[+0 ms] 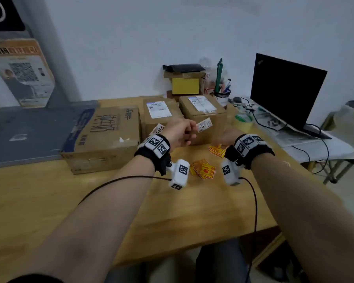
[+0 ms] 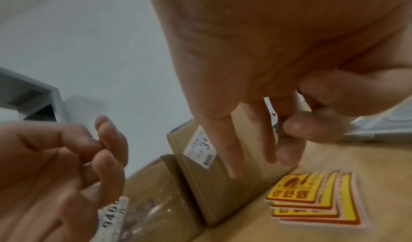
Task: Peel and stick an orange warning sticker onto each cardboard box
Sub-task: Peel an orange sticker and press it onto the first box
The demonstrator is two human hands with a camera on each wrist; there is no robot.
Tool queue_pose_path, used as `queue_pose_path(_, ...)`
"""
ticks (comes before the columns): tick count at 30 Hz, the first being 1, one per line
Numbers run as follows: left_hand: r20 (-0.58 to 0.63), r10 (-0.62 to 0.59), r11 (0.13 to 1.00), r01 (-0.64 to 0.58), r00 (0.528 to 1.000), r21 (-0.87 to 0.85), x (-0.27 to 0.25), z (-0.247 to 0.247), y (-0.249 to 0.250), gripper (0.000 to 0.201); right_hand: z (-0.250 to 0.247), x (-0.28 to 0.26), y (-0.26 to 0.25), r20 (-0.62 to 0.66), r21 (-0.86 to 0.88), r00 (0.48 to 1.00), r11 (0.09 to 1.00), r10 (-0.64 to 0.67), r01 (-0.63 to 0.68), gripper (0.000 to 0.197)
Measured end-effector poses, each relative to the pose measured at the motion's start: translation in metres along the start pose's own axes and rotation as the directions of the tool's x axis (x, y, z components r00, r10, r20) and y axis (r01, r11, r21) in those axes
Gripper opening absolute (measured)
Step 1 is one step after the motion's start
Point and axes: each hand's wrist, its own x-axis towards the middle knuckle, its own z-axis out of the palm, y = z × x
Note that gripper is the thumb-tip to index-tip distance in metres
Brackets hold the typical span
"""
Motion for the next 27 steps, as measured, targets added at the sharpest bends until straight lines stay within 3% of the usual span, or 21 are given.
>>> queue_pose_path(2, -0.033, -0.008, 1.000, 0.008, 0.999, 0.000, 0.006, 0.002, -0.001, 0.033, 0.003, 0.011, 0.004, -0.009, 0.002, 1.000, 1.000, -0.006, 0.006, 0.056)
queue_pose_path(5, -0.030, -0.037, 0.999, 0.038, 0.999, 0.007, 0.016, 0.004, -0.006, 0.034, 0.007, 0.013, 0.010, 0.007, -0.019, 0.997, 0.997, 0.077, -0.077, 0.034)
queue_pose_path(9, -0.029, -0.046, 0.999, 0.047, 0.999, 0.007, 0.026, 0.006, -0.009, 0.035, 0.009, 0.020, 0.019, -0.030, -0.033, 0.988, 0.988, 0.150, -0.151, 0.046)
queue_pose_path(27, -0.008, -0.043, 0.999, 0.043, 0.999, -0.005, 0.038, 0.021, -0.016, 0.035, 0.009, 0.013, 0.017, -0.030, -0.121, 0.989, 0.981, 0.146, -0.149, 0.049)
